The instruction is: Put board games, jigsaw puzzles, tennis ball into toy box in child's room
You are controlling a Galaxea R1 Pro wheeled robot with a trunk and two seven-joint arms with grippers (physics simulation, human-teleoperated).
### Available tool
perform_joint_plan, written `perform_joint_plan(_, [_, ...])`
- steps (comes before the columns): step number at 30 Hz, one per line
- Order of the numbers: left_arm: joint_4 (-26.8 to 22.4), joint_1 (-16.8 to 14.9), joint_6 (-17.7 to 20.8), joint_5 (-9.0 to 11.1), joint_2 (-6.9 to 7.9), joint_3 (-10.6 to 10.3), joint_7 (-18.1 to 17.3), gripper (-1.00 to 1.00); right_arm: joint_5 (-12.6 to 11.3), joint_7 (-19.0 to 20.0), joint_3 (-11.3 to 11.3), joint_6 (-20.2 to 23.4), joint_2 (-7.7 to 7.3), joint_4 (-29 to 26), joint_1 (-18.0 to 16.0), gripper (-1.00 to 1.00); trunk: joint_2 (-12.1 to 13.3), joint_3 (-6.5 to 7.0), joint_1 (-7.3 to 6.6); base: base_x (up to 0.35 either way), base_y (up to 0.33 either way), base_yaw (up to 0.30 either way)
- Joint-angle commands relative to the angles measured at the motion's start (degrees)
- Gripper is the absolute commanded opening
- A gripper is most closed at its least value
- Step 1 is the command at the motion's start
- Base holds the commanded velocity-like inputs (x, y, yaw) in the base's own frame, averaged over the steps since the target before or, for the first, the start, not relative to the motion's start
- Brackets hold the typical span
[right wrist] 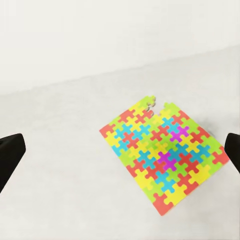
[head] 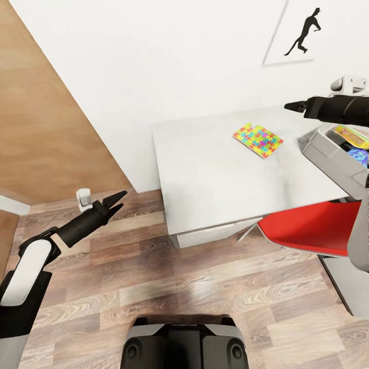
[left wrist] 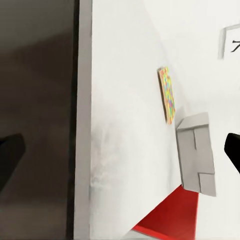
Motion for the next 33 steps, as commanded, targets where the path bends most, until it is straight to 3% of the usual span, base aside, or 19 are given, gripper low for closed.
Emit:
perform_joint_plan(1, [0.01, -0.03, 0.31, 0.03, 0.0, 0.06, -0.15, 1.0, -0.22, 0.02, -0.05, 0.32, 0.0, 0.01, -0.05, 1.0, -0.09, -0.07, 0.04, 0.116, 0.095, 0.0])
perform_joint_plan(14, [2.73, 1.18, -0.11, -0.38, -0.63, -0.46, -0.37, 1.0, -0.28, -0.5, 0.33, 0.32, 0.48, 5.67, 3.43, 1.0, -0.09, -0.07, 0.04, 0.202, 0.156, 0.0])
perform_joint_plan(27, [4.95, 2.03, -0.9, -0.5, -1.21, -0.55, -0.43, 1.0, -0.14, -0.67, 2.64, 0.28, 2.17, 12.75, 6.53, 1.0, -0.09, -0.07, 0.04, 0.113, 0.083, 0.0])
perform_joint_plan(33, [7.22, 2.29, -1.07, -0.73, -1.36, -0.63, -0.49, 1.0, -0.13, -0.69, 3.83, -3.08, 2.6, 17.15, 6.92, 1.0, -0.09, -0.07, 0.04, 0.027, 0.02, 0.0])
